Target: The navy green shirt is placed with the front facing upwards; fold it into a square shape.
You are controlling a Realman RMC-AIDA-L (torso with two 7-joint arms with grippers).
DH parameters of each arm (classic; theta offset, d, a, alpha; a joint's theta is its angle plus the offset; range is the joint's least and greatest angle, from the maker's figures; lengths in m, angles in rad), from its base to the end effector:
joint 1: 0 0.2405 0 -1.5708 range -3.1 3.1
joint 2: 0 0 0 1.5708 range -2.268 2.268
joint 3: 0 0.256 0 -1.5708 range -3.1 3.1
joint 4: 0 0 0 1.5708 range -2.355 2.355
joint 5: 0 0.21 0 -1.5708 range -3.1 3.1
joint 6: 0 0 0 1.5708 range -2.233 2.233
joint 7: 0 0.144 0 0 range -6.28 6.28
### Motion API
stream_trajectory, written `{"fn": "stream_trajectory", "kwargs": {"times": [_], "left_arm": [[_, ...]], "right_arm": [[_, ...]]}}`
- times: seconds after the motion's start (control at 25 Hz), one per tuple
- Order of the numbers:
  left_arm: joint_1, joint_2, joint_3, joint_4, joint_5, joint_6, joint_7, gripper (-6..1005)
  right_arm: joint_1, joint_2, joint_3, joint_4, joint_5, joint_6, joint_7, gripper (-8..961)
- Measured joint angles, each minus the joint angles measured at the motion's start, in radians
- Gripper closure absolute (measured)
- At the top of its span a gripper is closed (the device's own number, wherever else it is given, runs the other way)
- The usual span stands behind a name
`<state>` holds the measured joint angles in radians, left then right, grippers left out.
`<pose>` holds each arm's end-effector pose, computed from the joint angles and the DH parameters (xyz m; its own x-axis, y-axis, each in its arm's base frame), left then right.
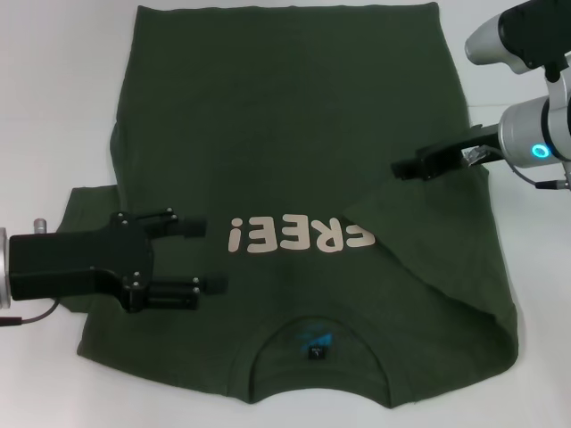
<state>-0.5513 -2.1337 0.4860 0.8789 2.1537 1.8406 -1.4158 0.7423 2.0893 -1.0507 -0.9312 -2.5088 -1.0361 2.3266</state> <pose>-0.2405 0.3139 0.0307 0.8157 0.2610 0.5163 0.3544 -0.9308 -0.0894 0.2076 0.4374 0.0073 0.7525 -0.6242 -0.2100 -0.6205 -0.5649 -0.5439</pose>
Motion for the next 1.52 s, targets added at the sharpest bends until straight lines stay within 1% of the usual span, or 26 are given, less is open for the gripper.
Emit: {"fn": "stream_trajectory", "kwargs": {"times": [0.12, 0.2, 0.36, 0.48, 0.56, 0.64, 0.88, 1.0, 1.16, 1.2, 1.24, 1.28, 1.4, 1.52], "left_arm": [[0.000, 0.000, -0.003, 0.000, 0.000, -0.001, -0.001, 125], [0.000, -0.001, -0.005, 0.000, 0.000, -0.004, -0.001, 125], [0.002, -0.005, -0.008, -0.001, -0.002, -0.023, -0.004, 124], [0.002, -0.009, -0.008, -0.008, -0.008, -0.041, -0.012, 124], [0.002, -0.009, -0.008, -0.012, -0.013, -0.053, -0.019, 124], [0.002, -0.009, -0.009, -0.013, -0.017, -0.071, -0.040, 124], [0.012, -0.006, -0.009, -0.014, -0.035, -0.146, -0.130, 124], [0.022, -0.003, -0.009, -0.012, -0.031, -0.193, -0.195, 123], [0.042, 0.010, -0.008, 0.003, -0.027, -0.243, -0.304, 123], [0.042, 0.010, -0.008, 0.003, -0.027, -0.243, -0.304, 123], [0.058, 0.019, -0.008, 0.033, -0.004, -0.271, -0.410, 123], [0.062, 0.020, -0.008, 0.050, 0.014, -0.282, -0.460, 123], [0.065, 0.020, -0.008, 0.111, 0.092, -0.301, -0.587, 123], [0.066, 0.015, -0.001, 0.196, 0.185, -0.298, -0.726, 123]], "right_arm": [[-0.037, 0.000, 0.000, -0.057, 0.039, -0.023, -0.053, 402], [-0.080, 0.001, -0.002, -0.100, 0.104, -0.048, -0.113, 303], [-0.195, 0.001, 0.005, -0.173, 0.335, -0.136, -0.323, 230], [-0.287, 0.000, 0.016, -0.195, 0.521, -0.219, -0.492, 175], [-0.332, -0.001, 0.036, -0.195, 0.605, -0.290, -0.589, 139], [-0.363, -0.002, 0.074, -0.189, 0.649, -0.386, -0.678, 102], [-0.388, -0.006, 0.174, -0.136, 0.651, -0.645, -0.861, 104], [-0.401, -0.006, 0.200, -0.110, 0.645, -0.724, -0.936, 105], [-0.414, -0.004, 0.204, -0.108, 0.600, -0.778, -0.982, 107], [-0.414, -0.004, 0.205, -0.110, 0.588, -0.784, -0.984, 107], [-0.415, -0.005, 0.206, -0.113, 0.572, -0.789, -0.985, 108], [-0.415, -0.005, 0.206, -0.115, 0.564, -0.791, -0.985, 108], [-0.411, -0.007, 0.207, -0.119, 0.552, -0.801, -0.986, 109], [-0.402, -0.013, 0.207, -0.121, 0.542, -0.819, -0.988, 109]]}}
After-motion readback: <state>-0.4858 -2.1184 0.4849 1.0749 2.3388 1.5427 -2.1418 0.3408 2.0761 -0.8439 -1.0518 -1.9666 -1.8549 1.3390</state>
